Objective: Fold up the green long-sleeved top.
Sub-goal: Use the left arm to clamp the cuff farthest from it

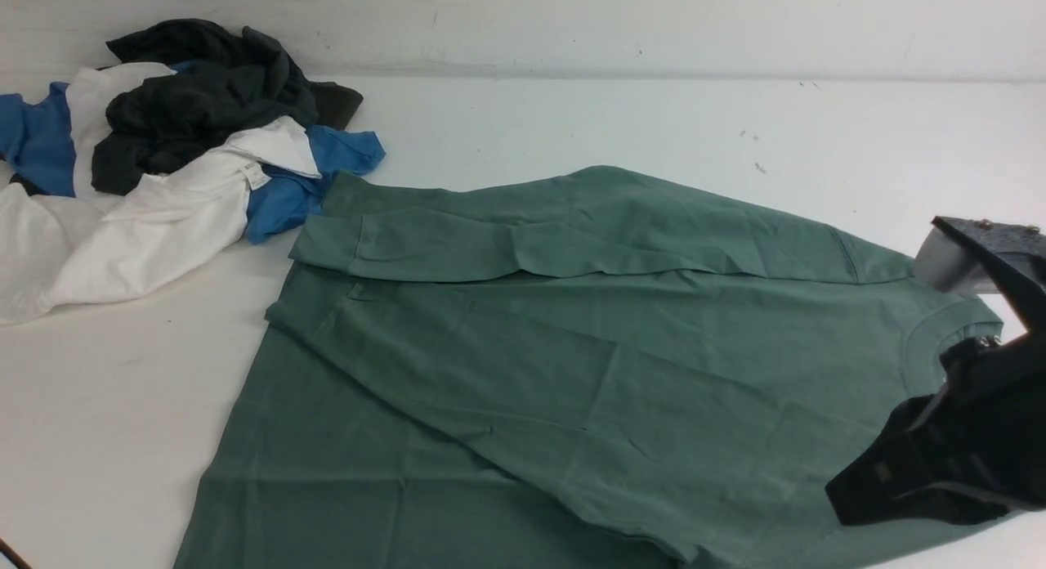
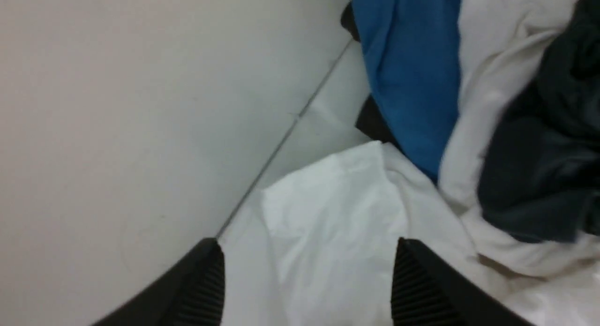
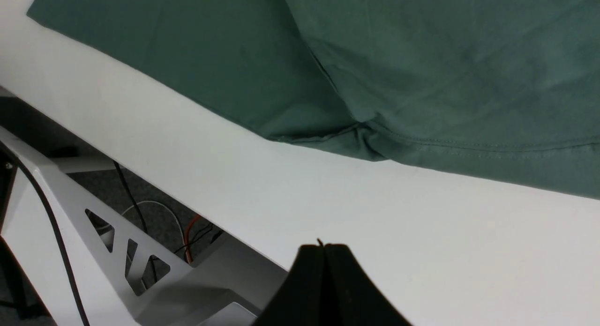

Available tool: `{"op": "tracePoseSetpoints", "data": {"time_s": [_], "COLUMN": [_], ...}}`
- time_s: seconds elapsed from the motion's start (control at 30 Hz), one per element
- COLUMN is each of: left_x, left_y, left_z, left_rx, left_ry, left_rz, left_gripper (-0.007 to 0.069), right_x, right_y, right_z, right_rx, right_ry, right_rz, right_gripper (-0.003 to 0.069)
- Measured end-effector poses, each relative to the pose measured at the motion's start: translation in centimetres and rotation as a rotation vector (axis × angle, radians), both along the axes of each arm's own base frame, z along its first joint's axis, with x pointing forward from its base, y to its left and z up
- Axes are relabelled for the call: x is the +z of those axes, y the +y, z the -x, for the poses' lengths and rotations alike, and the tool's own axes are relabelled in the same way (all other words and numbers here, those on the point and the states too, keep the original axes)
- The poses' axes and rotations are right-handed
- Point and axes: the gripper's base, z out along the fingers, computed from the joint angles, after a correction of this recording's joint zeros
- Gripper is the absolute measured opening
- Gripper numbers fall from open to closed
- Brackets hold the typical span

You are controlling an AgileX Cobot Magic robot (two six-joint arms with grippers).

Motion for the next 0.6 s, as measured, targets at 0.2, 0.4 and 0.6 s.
{"op": "tracePoseSetpoints", "data": {"time_s": [0.2,0.4,0.6], "left_x": [-1.2,-5.9,-12.5], "left_y": [-6.6,-12.9,-16.5], "left_z": [-1.3,-3.9,-5.7], "left_rx": [-0.254,-0.524,-0.565], "left_ry": [0.059,0.146,0.282], "left_rz": [0.231,0.316,0.361], "left_gripper": [0.0427,0.0416,0.0416], "right_x": [0.0,0.0,0.0], "right_y": [0.0,0.0,0.0], "right_z": [0.0,0.0,0.0], "right_rx": [0.000,-0.001,-0.003], "right_ry": [0.000,-0.001,-0.004], "right_rz": [-0.001,-0.002,-0.003], "right_gripper": [-0.0011,-0.0011,-0.0011]}}
